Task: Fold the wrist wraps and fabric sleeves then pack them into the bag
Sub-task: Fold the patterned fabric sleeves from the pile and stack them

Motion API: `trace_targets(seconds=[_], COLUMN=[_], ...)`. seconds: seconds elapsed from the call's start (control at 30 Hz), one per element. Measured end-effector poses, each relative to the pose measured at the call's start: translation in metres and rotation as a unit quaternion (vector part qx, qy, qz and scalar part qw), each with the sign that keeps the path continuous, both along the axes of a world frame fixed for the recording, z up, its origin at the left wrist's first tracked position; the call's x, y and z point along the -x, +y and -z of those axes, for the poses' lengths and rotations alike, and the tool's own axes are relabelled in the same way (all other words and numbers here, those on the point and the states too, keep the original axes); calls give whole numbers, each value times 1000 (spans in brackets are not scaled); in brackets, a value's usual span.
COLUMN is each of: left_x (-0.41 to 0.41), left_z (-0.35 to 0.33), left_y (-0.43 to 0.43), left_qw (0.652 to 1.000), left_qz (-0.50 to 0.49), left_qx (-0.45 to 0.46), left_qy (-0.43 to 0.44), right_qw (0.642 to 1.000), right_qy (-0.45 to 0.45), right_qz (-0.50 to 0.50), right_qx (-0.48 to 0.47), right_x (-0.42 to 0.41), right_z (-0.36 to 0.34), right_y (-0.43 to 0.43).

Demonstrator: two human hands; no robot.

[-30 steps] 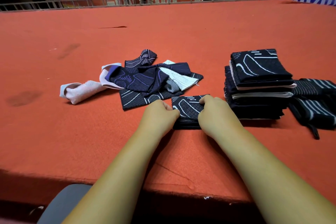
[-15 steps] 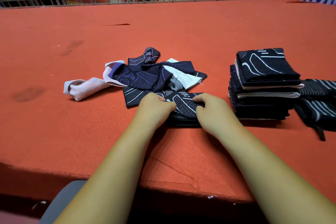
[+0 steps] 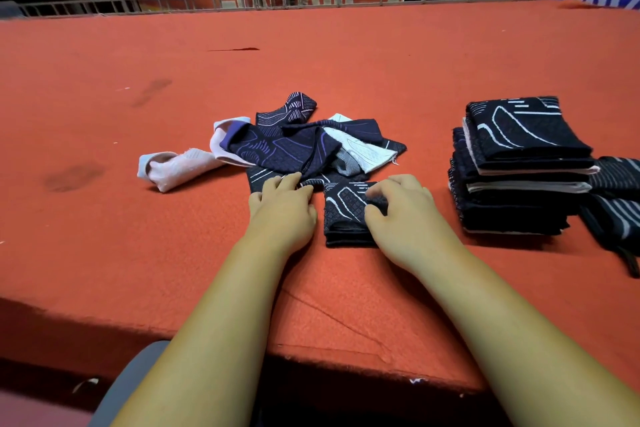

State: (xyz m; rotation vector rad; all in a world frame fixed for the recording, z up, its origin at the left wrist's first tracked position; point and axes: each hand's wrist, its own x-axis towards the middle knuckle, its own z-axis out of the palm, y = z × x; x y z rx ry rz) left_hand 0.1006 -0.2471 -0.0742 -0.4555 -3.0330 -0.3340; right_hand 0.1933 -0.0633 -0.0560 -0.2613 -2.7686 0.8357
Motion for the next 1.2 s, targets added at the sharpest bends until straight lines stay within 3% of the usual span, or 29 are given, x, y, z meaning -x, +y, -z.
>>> trace_targets(seconds=[0.1,0.17,0.3,0.5,0.57,0.7,0.8,0.9,1.0,1.2], left_x=[4,8,11,-21,-30,-43,-48,-49,-48,-41], left_z=[0,-3,-15,-63,-78,-89,-88,-82,-78,-68], left_y=[2,1,-5,0,-1,-3,-1,-1,-1,-8], left_qw=[999,991,949,881,859,780,678,592,596,681], left_qz=[-6,-5,21,35,33,53,74,95,101,154], left_qx=[-46,-110,-237,-383,-467,-624,-722,-767,-755,-673], left_qy=[15,78,209,276,207,25,-114,-228,-253,-246], right_qw=[1000,999,996,989,984,966,944,873,835,777], right_qy=[21,34,75,128,152,165,179,174,201,229], right_qz=[-2,-6,-18,-51,-67,-68,-64,-81,-35,38], right_qx=[7,17,35,45,67,185,270,448,511,584], right_x=[-1,0,2,1,-2,-10,-10,-5,1,4], right_z=[-1,-2,-2,-13,-18,-32,-39,-37,-35,-40], right_y=[2,3,4,-2,-4,-8,-8,-5,2,15])
